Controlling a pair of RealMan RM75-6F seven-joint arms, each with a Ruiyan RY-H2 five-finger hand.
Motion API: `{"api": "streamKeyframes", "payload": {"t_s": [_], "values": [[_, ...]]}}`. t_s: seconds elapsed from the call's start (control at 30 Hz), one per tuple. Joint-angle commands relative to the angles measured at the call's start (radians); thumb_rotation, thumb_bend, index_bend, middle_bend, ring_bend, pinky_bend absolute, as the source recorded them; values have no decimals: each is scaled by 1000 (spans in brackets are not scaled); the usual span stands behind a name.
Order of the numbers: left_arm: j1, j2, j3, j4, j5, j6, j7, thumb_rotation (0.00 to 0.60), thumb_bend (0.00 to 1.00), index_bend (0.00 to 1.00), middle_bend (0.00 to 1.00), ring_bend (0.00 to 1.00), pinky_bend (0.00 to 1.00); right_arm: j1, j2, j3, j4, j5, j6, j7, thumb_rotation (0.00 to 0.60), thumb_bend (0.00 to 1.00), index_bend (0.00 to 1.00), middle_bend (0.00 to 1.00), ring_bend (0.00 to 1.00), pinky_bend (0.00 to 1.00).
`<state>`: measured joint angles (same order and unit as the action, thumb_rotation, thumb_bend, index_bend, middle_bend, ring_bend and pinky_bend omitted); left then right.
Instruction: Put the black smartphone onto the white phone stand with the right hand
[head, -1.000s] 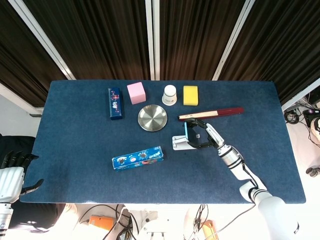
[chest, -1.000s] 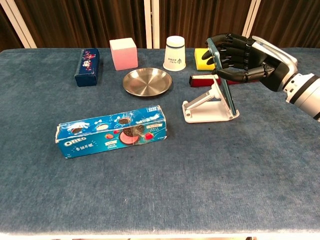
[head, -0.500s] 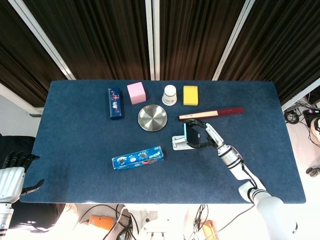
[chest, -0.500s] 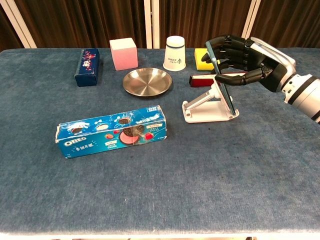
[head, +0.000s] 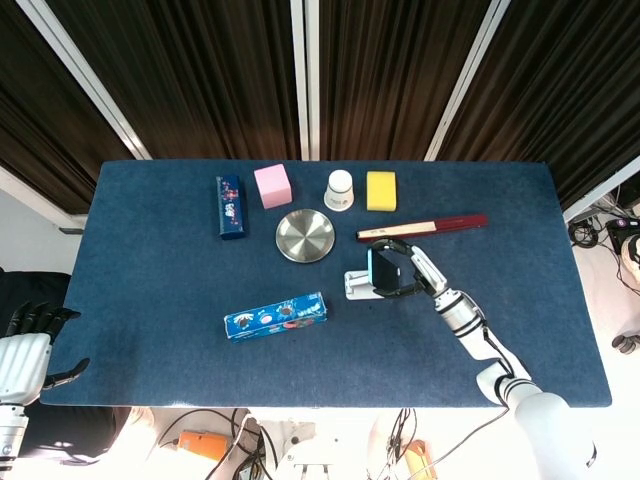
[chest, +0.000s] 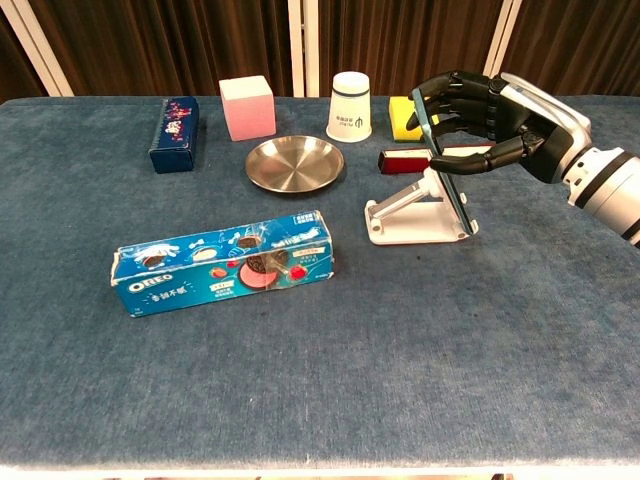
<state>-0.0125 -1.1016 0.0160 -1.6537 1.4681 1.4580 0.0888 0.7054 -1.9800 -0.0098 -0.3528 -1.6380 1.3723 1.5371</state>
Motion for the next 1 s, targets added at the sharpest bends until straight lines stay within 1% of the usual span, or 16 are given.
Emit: {"api": "streamKeyframes", "payload": {"t_s": [0.03, 0.17, 0.23, 0.33, 0.43, 0.5, 0.6, 0.63, 0.7, 0.77, 0.8, 0.87, 0.9, 1.0], "values": [[0, 0, 0, 0, 1, 1, 0, 600, 120, 255, 222, 101, 1, 1, 2, -2, -4, -2, -1, -14, 600, 251, 317, 398, 217, 262], [1, 1, 0, -1, 0, 2, 0, 600, 120, 255, 222, 102, 1, 0, 10, -7, -13, -3, -7, -14, 600, 234, 210, 349, 185, 227], [1, 1, 0, -1, 0, 2, 1, 600, 120, 255, 222, 102, 1, -2, 13, -8, -15, -3, -9, -19, 600, 234, 139, 304, 154, 187], [-1, 1, 0, -1, 2, 1, 1, 600, 120, 255, 222, 101, 1, -7, 21, -15, -16, -10, -1, -40, 600, 234, 59, 237, 100, 133], [-4, 2, -2, -1, 3, -1, 1, 600, 120, 255, 222, 101, 1, -17, 43, -20, -28, -18, 32, -69, 594, 233, 25, 183, 42, 93], [-6, 3, -3, 0, 4, -2, 0, 600, 120, 255, 222, 101, 1, -31, 72, -23, -43, -23, 67, -122, 594, 228, 20, 171, 25, 81], [-11, 1, -7, 6, 3, -5, -6, 600, 120, 255, 222, 101, 1, -62, 140, -24, -100, -22, 102, -241, 569, 212, 20, 171, 23, 77], [-12, -1, -8, 8, 3, -6, -8, 600, 120, 255, 222, 101, 1, -75, 169, -25, -133, -18, 106, -281, 571, 212, 20, 171, 23, 77], [-17, -7, -12, 17, 4, -8, -11, 600, 120, 255, 222, 101, 1, -111, 254, -29, -232, -7, 104, -427, 591, 212, 20, 171, 23, 77], [-21, -15, -17, 28, 7, -7, -15, 600, 120, 255, 222, 101, 1, -159, 350, -23, -366, 19, 110, -652, 600, 211, 20, 171, 24, 77], [-23, -22, -20, 37, 9, -4, -18, 600, 120, 255, 222, 102, 1, -192, 408, -17, -463, 42, 116, -804, 600, 211, 18, 171, 24, 77], [-26, -34, -25, 53, 12, 2, -18, 600, 120, 255, 222, 101, 1, -245, 506, -15, -636, 80, 124, -1010, 600, 211, 16, 171, 24, 77], [-27, -42, -28, 65, 15, 6, -18, 600, 120, 255, 222, 101, 1, -280, 571, -16, -758, 107, 134, -1120, 600, 211, 15, 170, 24, 77], [-29, -65, -34, 92, 23, 20, -27, 600, 119, 255, 222, 101, 1, -365, 714, -35, -1006, 160, 165, -1292, 600, 212, 14, 159, 11, 77]]}}
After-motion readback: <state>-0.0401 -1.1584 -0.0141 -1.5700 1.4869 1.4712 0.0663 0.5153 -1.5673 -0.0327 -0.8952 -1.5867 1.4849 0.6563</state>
